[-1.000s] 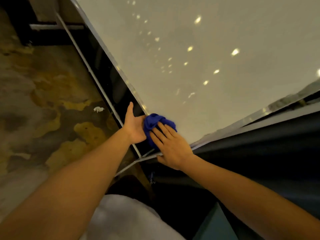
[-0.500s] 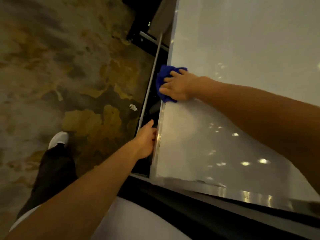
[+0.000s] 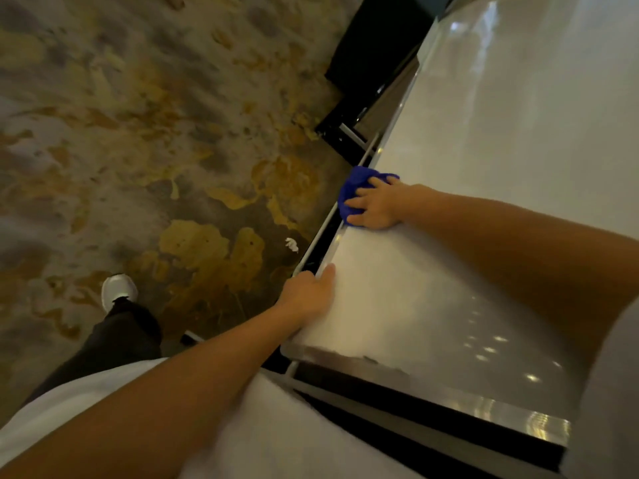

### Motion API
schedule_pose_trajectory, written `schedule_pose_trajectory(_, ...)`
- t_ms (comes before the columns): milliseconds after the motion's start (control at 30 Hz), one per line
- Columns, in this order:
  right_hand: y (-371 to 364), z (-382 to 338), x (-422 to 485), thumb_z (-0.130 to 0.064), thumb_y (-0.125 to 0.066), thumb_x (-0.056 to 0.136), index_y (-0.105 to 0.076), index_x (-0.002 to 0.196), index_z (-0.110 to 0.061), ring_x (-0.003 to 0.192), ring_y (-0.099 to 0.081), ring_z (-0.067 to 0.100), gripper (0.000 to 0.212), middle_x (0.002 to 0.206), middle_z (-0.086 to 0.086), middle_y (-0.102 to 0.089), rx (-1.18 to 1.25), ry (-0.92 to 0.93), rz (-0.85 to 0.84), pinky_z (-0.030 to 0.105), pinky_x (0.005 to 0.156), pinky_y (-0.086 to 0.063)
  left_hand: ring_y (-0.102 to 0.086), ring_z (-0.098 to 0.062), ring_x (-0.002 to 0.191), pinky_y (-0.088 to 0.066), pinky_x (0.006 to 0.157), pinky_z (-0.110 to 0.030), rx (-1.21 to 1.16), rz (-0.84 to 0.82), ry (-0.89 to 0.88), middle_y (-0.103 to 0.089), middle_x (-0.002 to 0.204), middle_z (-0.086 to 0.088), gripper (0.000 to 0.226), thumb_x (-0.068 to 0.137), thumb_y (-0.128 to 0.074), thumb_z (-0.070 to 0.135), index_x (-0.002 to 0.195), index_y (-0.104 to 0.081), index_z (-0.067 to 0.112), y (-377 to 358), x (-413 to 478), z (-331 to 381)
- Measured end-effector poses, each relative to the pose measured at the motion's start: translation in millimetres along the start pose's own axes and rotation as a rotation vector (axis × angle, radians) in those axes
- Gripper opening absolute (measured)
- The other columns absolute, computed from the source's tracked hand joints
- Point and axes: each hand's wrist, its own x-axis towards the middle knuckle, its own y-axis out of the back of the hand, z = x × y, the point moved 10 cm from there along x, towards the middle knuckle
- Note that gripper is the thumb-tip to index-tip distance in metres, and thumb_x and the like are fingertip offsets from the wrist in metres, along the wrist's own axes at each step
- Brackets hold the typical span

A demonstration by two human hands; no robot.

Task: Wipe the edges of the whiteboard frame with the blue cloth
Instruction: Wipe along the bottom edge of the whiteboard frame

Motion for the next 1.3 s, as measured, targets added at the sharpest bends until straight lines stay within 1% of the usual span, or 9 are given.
schedule_pose_trajectory(167, -19, -65, -5, -0.061, -0.03, 0.098, -0.037, 0.15, -0.032, 0.15, -0.013, 0.031, 0.061, 0.161, 0.003, -0.027, 0.211, 0.358, -0.281, 0.056, 0.119, -0.011, -0.047, -0.035, 0.13, -0.042, 0.106, -0.047, 0.079, 0.049, -0.052, -0.042, 0.149, -0.016, 0.098, 0.081, -0.036, 0.079, 0.147, -0.028, 0.007, -1, -7, 19)
schedule_pose_trajectory(367, 1, 62, 21, -0.074, -0.014, 0.093, -0.007, 0.155, -0.043, 0.152, 0.004, 0.038, 0.07, 0.168, -0.003, -0.003, -0.002, -0.165, -0.118, 0.064, 0.116, 0.001, -0.046, -0.037, 0.13, -0.042, 0.106, -0.051, 0.081, -0.024, -0.04, -0.036, 0.151, -0.015, 0.111, 0.069, -0.027, 0.091, 0.15, -0.018, 0.015, -7, -3, 31)
schedule_pose_trajectory(600, -21, -25, 35, -0.058, -0.016, 0.101, -0.018, 0.153, -0.045, 0.152, 0.01, 0.033, 0.054, 0.167, -0.008, -0.005, 0.049, 0.282, -0.282, 0.065, 0.117, 0.002, -0.033, -0.044, 0.139, -0.036, 0.107, -0.053, 0.067, -0.156, 0.02, -0.013, 0.161, -0.018, 0.118, 0.068, -0.038, 0.091, 0.155, 0.002, 0.022, -16, 36, 61)
schedule_pose_trajectory(700, 4, 55, 54, -0.051, -0.024, 0.101, -0.024, 0.151, -0.042, 0.15, -0.001, 0.041, 0.05, 0.165, 0.0, -0.015, -0.043, 0.033, -0.176, 0.07, 0.112, -0.012, -0.042, -0.043, 0.129, -0.042, 0.099, -0.051, 0.077, -0.247, 0.025, -0.022, 0.155, -0.015, 0.118, 0.062, -0.037, 0.095, 0.153, -0.002, 0.028, -21, 42, 62)
schedule_pose_trajectory(800, 17, 114, 62, -0.055, -0.02, 0.1, -0.026, 0.15, -0.043, 0.148, -0.001, 0.048, 0.052, 0.164, 0.009, -0.015, 0.054, -0.192, -0.14, 0.071, 0.113, -0.007, -0.052, -0.034, 0.119, -0.05, 0.096, -0.047, -0.098, -0.322, 0.015, -0.04, 0.144, -0.012, 0.115, 0.056, -0.043, 0.094, 0.145, -0.017, 0.026, -18, 55, 70)
schedule_pose_trajectory(1000, 1, -23, 34, -0.042, -0.035, 0.102, -0.048, 0.14, -0.037, 0.147, -0.017, 0.032, 0.041, 0.155, 0.0, -0.039, 0.11, 0.366, -0.093, 0.059, 0.116, -0.01, -0.055, -0.034, 0.118, -0.048, 0.095, -0.038, -0.149, -0.352, 0.082, -0.048, 0.143, -0.016, 0.083, 0.089, -0.051, 0.062, 0.147, -0.022, 0.01, -11, 82, 75)
schedule_pose_trajectory(1133, 13, 92, 77, -0.05, -0.026, 0.103, -0.033, 0.147, -0.043, 0.151, -0.003, 0.038, 0.045, 0.163, 0.002, -0.022, 0.069, 0.035, -0.002, 0.062, 0.117, -0.006, -0.048, -0.029, 0.13, -0.046, 0.1, -0.033, -0.191, -0.464, 0.136, -0.039, 0.151, -0.009, 0.121, 0.068, -0.057, 0.081, 0.153, -0.009, 0.01, -17, 95, 86)
schedule_pose_trajectory(1200, 10, 138, 96, -0.057, -0.021, 0.101, -0.027, 0.15, -0.045, 0.152, 0.003, 0.038, 0.051, 0.166, 0.003, -0.013, 0.154, -0.153, -0.054, 0.062, 0.118, 0.0, -0.056, -0.019, 0.119, -0.052, 0.092, -0.028, -0.232, -0.534, 0.139, -0.049, 0.14, -0.002, 0.131, 0.05, -0.064, 0.086, 0.149, -0.02, 0.012, -26, 96, 93)
schedule_pose_trajectory(1300, 2, 140, 121, -0.062, -0.017, 0.098, -0.027, 0.15, -0.046, 0.151, 0.008, 0.039, 0.056, 0.167, 0.004, -0.008, 0.217, -0.167, -0.109, 0.062, 0.118, 0.004, -0.06, -0.006, 0.098, -0.055, 0.074, -0.018, -0.258, -0.547, 0.148, -0.058, 0.114, 0.01, 0.117, 0.039, -0.072, 0.081, 0.133, -0.04, 0.019, -25, 112, 102)
